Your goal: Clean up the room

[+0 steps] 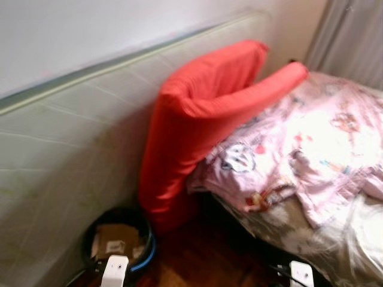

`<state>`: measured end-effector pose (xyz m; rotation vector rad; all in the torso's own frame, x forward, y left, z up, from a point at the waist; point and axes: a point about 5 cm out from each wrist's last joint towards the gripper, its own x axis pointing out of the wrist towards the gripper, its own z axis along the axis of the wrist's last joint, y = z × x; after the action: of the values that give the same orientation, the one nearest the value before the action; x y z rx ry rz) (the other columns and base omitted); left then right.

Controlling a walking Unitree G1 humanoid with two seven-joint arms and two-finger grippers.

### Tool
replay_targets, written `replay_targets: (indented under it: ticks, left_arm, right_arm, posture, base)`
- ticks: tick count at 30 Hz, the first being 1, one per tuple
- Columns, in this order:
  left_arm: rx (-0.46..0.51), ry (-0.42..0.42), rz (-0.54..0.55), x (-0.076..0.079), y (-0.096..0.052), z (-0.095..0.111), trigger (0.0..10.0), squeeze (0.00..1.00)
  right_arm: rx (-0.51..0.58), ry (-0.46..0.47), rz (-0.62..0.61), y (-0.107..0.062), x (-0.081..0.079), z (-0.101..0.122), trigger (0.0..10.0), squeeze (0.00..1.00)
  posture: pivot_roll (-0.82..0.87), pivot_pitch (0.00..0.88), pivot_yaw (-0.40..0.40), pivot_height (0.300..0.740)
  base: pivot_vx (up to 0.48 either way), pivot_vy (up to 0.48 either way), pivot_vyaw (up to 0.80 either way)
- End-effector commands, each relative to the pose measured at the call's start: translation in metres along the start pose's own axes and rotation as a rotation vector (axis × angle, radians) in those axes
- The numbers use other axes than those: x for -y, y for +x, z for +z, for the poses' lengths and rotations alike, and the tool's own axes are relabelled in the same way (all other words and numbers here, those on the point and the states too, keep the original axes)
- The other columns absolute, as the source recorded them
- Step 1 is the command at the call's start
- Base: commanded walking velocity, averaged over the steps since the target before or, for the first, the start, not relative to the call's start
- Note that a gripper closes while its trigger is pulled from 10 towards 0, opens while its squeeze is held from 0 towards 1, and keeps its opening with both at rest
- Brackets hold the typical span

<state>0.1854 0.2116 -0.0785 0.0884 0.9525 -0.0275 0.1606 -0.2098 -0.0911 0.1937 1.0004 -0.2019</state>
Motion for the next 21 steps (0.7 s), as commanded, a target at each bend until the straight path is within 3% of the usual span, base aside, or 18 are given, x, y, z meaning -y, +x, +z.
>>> replay_targets:
  ticks: [1, 7, 11, 13, 21]
  left_arm:
    - [-0.017, 0.017, 0.0, -0.002, -0.001, -0.003, 10.0, 0.0]
    - [-0.018, -0.013, 0.034, -0.012, -0.001, 0.002, 10.0, 0.0]
    - [-0.006, -0.026, 0.053, -0.024, -0.003, 0.007, 10.0, 0.0]
    - [0.002, -0.039, 0.057, -0.026, -0.003, 0.008, 10.0, 0.0]
    - [0.008, -0.028, 0.044, -0.021, -0.001, 0.011, 10.0, 0.0]
  right_arm:
    - [0.001, 0.019, -0.004, 0.0, -0.002, -0.001, 10.0, 0.0]
    - [0.008, 0.048, 0.002, 0.002, -0.011, 0.002, 10.0, 0.0]
    - [-0.016, -0.02, 0.043, 0.003, -0.025, 0.003, 10.0, 0.0]
    - [-0.017, -0.044, 0.054, 0.003, -0.027, 0.004, 10.0, 0.0]
    - [0.006, 0.004, 0.039, 0.004, -0.023, 0.007, 10.0, 0.0]
  posture:
    - [-0.06, 0.0, 0.071, 0.74]
    - [-0.09, 0.0, 0.072, 0.74]
    - [-0.07, 0.0, 0.05, 0.74]
    - [-0.06, 0.0, 0.048, 0.74]
    - [-0.05, 0.0, 0.031, 0.74]
  base:
    - [0.0, 0.0, -0.78]
    - [0.0, 0.0, -0.78]
    - [0.0, 0.0, -0.78]
    - [0.0, 0.0, -0.78]
    - [0.0, 0.0, -0.78]
